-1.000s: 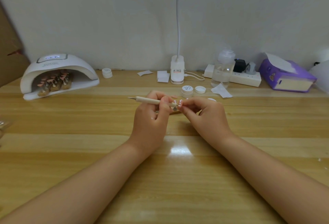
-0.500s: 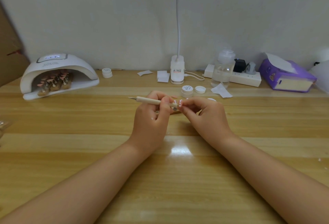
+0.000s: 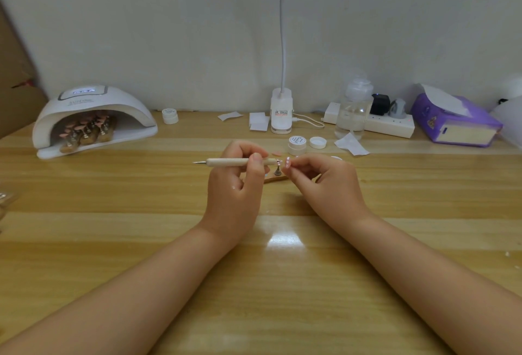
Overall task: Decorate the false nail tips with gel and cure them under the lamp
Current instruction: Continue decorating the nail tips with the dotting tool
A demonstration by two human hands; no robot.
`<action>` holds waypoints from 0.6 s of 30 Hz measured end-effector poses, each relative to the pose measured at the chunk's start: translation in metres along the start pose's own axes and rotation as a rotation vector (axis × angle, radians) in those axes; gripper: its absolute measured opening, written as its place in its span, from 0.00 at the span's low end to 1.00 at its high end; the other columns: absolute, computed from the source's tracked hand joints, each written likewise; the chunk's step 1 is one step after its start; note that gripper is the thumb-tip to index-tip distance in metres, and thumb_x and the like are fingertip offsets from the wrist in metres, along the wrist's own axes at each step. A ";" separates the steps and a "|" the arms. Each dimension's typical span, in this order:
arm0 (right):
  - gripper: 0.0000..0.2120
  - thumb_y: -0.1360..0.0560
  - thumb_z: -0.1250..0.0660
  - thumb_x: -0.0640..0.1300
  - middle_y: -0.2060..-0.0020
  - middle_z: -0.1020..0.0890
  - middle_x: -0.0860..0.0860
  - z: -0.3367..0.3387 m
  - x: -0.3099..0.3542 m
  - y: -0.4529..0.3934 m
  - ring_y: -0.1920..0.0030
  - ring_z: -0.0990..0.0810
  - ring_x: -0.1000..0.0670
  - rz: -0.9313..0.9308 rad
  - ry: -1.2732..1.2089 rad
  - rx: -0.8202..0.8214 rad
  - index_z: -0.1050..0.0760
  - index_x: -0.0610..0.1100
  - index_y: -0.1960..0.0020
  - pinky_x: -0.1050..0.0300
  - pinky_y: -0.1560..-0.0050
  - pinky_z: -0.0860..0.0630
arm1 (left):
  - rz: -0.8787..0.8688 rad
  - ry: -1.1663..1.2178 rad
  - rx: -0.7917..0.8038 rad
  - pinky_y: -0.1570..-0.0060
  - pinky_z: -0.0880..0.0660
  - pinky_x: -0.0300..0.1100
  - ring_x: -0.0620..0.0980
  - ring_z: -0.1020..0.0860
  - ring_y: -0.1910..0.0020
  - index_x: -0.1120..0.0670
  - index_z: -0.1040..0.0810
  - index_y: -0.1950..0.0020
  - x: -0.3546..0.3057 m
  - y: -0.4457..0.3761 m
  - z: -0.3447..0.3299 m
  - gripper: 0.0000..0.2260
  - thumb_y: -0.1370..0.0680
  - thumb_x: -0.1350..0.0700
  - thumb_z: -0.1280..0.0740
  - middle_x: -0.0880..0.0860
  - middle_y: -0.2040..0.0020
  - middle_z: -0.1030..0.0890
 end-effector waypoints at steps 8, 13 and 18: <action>0.03 0.29 0.27 0.39 0.65 0.23 0.67 0.001 0.001 0.001 0.66 0.23 0.67 0.014 0.009 0.008 0.17 0.45 0.56 0.75 0.64 0.32 | -0.004 0.017 0.074 0.54 0.21 0.54 0.43 0.20 0.58 0.45 0.26 0.58 -0.002 0.001 -0.006 0.05 0.27 0.49 0.41 0.38 0.60 0.20; 0.03 0.29 0.27 0.39 0.66 0.23 0.67 0.000 0.001 0.001 0.66 0.23 0.66 0.017 0.019 0.006 0.17 0.45 0.56 0.75 0.64 0.32 | -0.003 -0.009 0.079 0.54 0.21 0.52 0.43 0.20 0.58 0.44 0.26 0.58 -0.003 0.001 -0.007 0.05 0.26 0.50 0.41 0.37 0.60 0.20; 0.03 0.29 0.27 0.39 0.64 0.23 0.66 0.000 0.002 0.001 0.66 0.23 0.66 0.022 0.019 0.012 0.17 0.45 0.56 0.75 0.64 0.32 | -0.021 -0.023 0.076 0.55 0.21 0.50 0.42 0.20 0.58 0.44 0.26 0.59 -0.005 0.001 -0.006 0.06 0.26 0.49 0.42 0.36 0.62 0.21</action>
Point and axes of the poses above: each hand's wrist, its own y-axis away from the middle knuckle, its own z-axis out of the back of the hand, x = y × z, the point moved 7 cm from there along -y, towards the middle knuckle
